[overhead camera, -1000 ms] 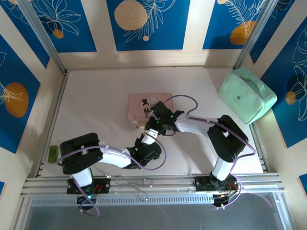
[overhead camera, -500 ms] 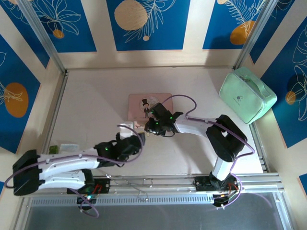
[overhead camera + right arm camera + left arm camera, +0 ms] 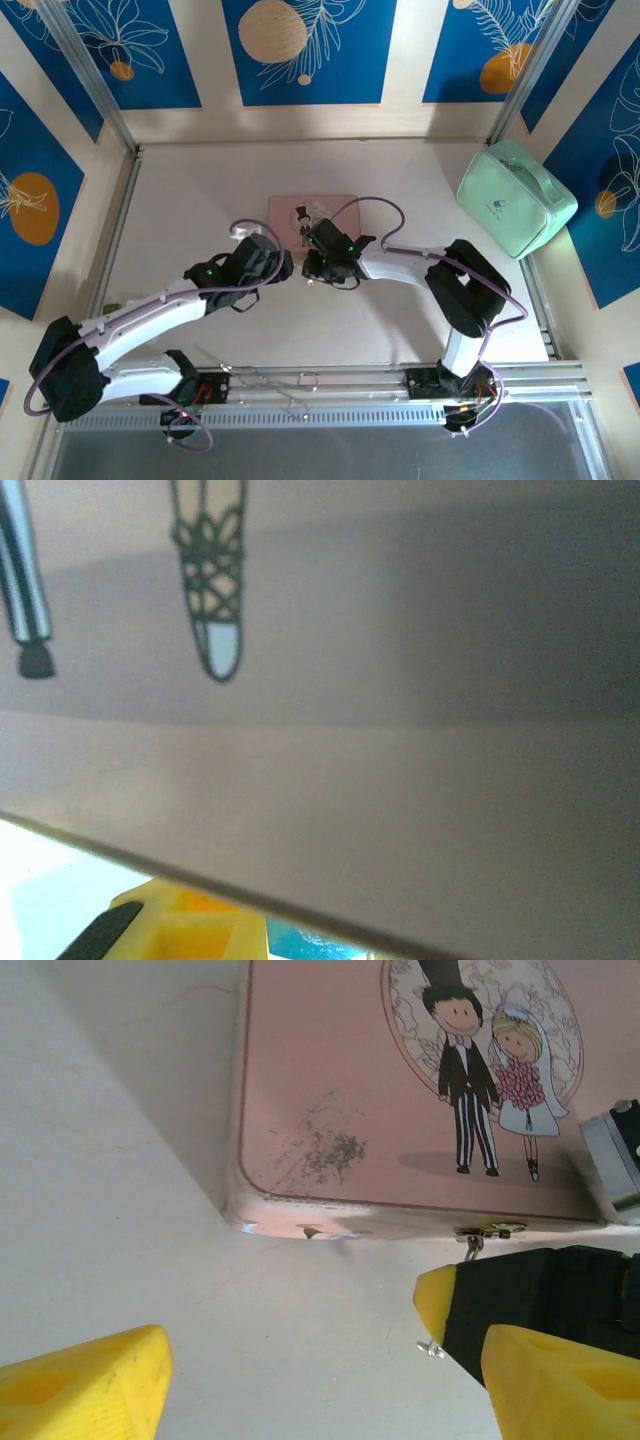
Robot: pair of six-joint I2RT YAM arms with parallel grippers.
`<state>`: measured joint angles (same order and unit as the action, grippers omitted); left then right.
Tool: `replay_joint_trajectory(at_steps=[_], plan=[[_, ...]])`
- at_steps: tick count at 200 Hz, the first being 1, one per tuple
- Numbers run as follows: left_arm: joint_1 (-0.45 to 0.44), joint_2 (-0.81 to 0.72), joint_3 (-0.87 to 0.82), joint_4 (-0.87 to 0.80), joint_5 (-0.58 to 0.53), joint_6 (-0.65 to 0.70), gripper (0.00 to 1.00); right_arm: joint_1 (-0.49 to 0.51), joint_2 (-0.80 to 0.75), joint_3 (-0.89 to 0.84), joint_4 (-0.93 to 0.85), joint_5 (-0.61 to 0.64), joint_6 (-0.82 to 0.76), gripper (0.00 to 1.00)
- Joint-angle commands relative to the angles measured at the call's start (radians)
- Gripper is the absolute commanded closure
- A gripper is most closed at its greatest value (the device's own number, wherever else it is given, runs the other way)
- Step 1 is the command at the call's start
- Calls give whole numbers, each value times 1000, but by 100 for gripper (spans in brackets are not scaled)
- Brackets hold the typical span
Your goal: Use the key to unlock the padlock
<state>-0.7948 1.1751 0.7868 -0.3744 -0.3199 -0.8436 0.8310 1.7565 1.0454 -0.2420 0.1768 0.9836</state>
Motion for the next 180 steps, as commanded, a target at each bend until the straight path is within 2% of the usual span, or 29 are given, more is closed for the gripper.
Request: replay_joint_trajectory(at_steps=[1,37,83,163,180], plan=[[58,40,38,1,104,21,20,15,32,2,-74,4,-21,95],[115,77,34,70,159,-5,22,26,25,-7,-57,17,-42,94],[187,140,27,129,244,-21,32,29,13,-23,-25,29,-67,93],[221,179,19,144,260,-18,33,26,30,7,-60,59,-77,92],[219,169,10,139,263,-20,34,28,35,13,-70,66,-72,89]])
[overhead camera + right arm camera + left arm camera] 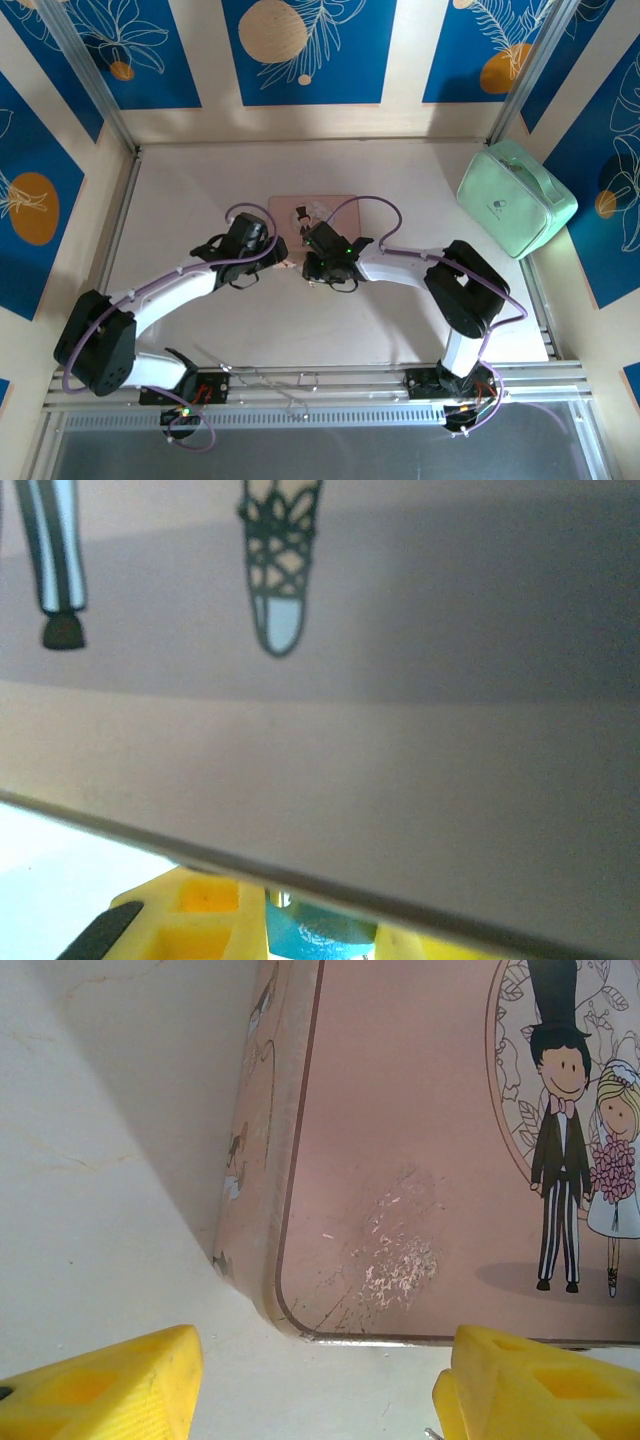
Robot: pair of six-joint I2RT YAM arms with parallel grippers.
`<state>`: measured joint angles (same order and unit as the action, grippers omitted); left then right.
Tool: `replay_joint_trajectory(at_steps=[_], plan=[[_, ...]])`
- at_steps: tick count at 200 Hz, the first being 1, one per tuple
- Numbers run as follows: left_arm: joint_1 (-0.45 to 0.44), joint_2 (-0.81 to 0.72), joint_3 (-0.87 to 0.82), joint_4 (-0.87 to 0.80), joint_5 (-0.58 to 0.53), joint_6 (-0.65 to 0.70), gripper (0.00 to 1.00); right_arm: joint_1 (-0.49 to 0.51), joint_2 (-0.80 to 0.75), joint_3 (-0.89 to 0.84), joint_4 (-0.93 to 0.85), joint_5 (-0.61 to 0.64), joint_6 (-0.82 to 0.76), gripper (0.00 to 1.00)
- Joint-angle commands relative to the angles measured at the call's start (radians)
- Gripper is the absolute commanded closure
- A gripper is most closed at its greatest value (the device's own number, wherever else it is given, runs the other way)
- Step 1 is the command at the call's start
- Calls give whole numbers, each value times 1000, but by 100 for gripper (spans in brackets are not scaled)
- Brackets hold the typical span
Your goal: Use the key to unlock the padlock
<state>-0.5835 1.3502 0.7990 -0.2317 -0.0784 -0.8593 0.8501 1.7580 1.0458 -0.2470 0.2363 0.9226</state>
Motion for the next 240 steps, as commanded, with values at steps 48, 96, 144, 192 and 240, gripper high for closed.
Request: replay_joint_trajectory(at_steps=[48,96,144,192,240], plan=[[8,-23,-15,-20,5,1,34,7,45,31,-124,44,-8,70],[9,-94,-50,-34,-15,-17,34,16,-8,6,-108,80,-2,48],[9,-54,-15,-34,0,-3,33,71,-30,72,-223,227,-1,37],[12,-70,-30,-30,9,-5,35,84,9,125,-259,281,1,50],[21,-80,-54,-15,13,-8,35,98,89,234,-392,352,24,61]])
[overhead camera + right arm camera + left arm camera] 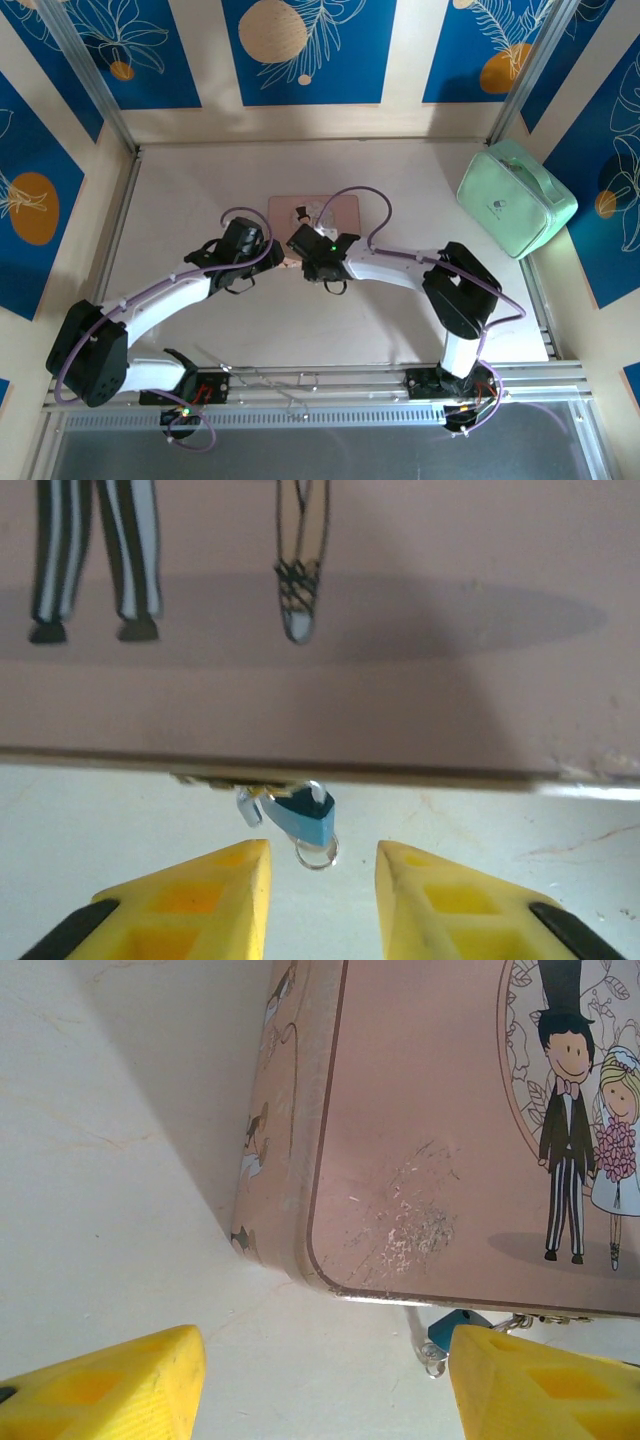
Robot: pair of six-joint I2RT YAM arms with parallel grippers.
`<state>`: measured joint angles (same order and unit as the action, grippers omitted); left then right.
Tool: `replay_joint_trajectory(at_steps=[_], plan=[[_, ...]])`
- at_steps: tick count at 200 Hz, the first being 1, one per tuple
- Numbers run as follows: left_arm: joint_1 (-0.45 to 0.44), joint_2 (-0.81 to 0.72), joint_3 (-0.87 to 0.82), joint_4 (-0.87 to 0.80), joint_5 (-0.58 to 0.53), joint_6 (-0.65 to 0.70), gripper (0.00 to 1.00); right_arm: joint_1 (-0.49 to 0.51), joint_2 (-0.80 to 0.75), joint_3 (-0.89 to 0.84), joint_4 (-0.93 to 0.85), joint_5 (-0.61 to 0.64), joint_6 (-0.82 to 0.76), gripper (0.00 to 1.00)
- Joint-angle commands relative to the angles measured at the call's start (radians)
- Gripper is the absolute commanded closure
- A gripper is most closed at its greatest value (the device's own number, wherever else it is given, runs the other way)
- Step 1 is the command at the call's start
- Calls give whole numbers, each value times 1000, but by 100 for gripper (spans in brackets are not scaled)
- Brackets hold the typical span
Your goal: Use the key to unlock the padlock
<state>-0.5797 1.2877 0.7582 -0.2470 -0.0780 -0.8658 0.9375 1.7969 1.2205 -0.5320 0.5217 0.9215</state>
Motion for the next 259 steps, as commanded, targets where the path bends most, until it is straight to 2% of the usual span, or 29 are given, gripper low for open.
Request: replay_joint_trajectory(at_steps=[1,43,66,90,103,137,155,178,217,231,249,259], plan=[[17,-17,-14,1,13,-2,35,11,51,61,-108,67,24,61],[19,-22,-26,15,12,-12,36,35,113,153,-198,99,34,71],[19,-11,-25,21,14,-15,36,41,153,199,-254,115,67,73],[18,0,-25,28,18,-22,36,41,198,252,-307,129,86,64],[19,1,-24,30,22,-23,36,42,203,256,-306,129,86,64],[18,-2,-29,28,25,-24,36,41,190,219,-236,100,56,52],[18,-1,-33,34,27,-27,37,41,190,211,-211,97,42,52],[19,3,-37,43,32,-33,37,32,196,202,-181,88,25,60],[19,6,-43,51,41,-39,38,26,211,202,-172,84,14,49],[18,4,-45,57,45,-43,38,26,221,208,-183,93,19,48],[18,4,-49,61,47,-47,38,25,237,228,-228,117,35,56],[18,4,-48,61,47,-48,38,25,249,243,-256,130,44,57]])
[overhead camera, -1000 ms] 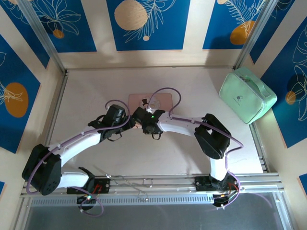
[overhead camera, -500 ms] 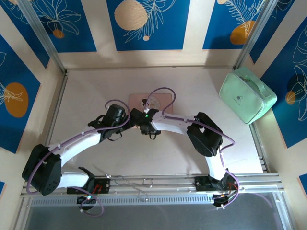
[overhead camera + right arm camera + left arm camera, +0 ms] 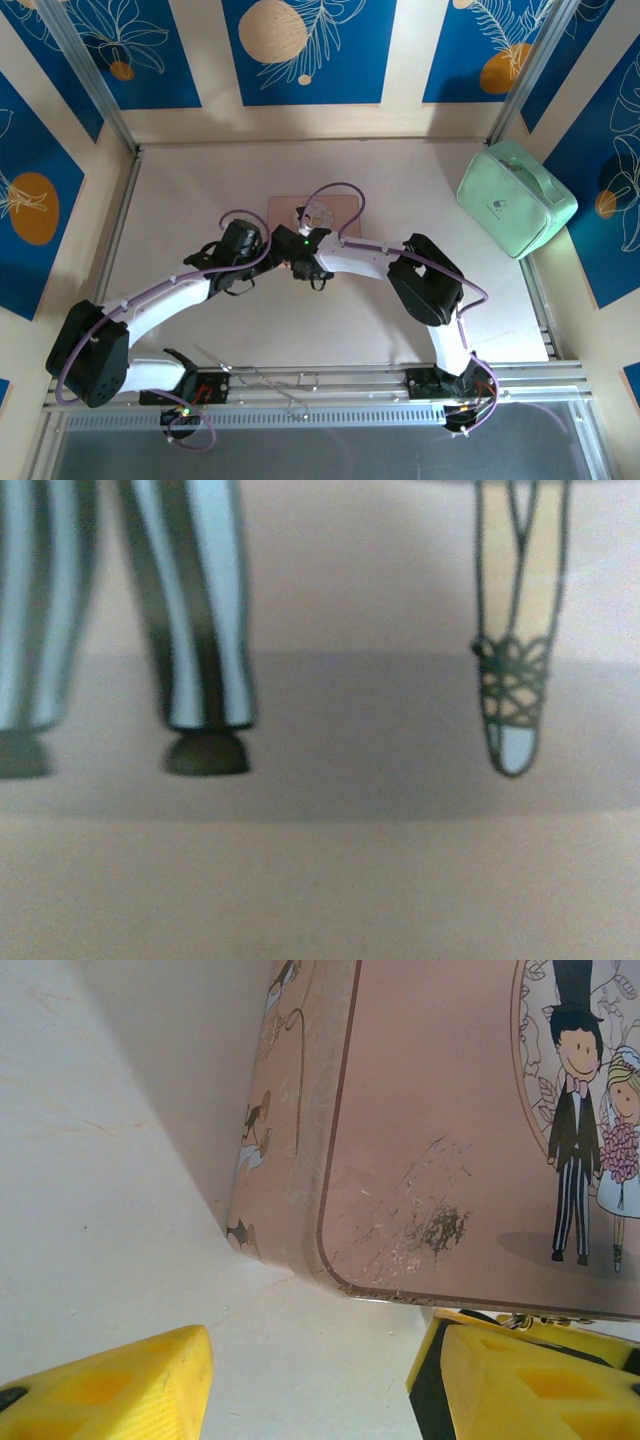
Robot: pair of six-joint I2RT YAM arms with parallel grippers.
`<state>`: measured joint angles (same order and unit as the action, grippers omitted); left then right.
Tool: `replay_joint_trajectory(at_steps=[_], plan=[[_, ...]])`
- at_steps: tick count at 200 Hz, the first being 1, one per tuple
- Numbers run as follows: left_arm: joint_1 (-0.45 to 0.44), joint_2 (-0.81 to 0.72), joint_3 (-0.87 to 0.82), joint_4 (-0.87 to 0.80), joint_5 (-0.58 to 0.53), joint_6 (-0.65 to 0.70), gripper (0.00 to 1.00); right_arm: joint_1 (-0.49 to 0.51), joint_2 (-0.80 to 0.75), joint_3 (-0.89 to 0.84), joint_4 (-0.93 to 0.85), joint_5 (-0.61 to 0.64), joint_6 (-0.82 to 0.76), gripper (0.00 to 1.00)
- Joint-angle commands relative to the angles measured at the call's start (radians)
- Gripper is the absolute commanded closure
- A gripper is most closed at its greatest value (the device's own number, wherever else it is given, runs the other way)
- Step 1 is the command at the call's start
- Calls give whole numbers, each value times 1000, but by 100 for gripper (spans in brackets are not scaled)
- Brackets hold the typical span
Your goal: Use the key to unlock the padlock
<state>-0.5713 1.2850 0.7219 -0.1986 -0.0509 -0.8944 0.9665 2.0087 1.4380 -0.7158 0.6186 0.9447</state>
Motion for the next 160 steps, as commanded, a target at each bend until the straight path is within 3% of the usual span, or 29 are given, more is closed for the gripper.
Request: replay_joint_trajectory(at_steps=[1,50,75,160], plan=[[10,7,-13,13,21,-20,38,-4,39,27,-77,34,22,57],[10,1,-15,10,19,-21,39,1,82,86,-180,88,53,55],[11,1,-17,8,17,-21,39,17,78,102,-208,122,50,49],[11,8,-21,17,20,-24,40,51,145,201,-267,172,12,46]])
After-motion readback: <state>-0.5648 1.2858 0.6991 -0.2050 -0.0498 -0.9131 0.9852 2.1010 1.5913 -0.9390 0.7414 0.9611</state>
